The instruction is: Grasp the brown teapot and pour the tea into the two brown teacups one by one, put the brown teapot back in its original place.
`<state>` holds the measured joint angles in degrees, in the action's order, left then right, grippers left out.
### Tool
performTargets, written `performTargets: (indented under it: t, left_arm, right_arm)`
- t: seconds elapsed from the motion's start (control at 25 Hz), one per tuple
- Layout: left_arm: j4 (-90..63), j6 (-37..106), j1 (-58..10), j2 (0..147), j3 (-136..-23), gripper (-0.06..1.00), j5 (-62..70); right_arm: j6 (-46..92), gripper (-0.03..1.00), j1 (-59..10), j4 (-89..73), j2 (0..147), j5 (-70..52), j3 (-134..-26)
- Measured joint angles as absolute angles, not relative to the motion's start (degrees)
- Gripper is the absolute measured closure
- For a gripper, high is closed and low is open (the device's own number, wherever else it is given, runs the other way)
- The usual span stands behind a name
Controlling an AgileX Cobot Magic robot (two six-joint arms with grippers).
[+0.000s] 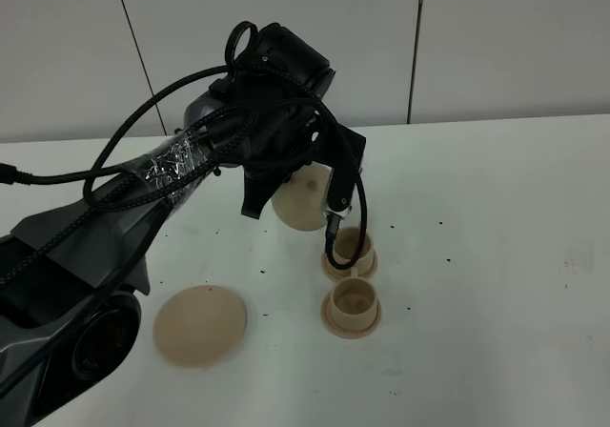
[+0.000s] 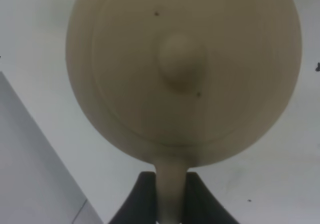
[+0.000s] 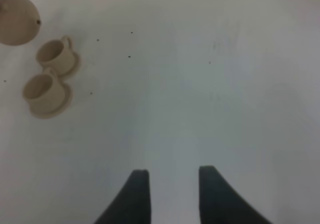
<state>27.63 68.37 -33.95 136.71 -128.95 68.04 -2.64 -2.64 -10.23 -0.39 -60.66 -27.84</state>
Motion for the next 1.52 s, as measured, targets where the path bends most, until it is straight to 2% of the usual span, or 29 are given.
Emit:
performTargets:
  t: [1.52]
  left_arm:
    - [26.7,72.1,-34.1,136.7,-128.9,0.78,66.2]
  right_arm:
    - [-2.6,0.73,-2.6,-10.2,-0.4,-60.7,-27.8]
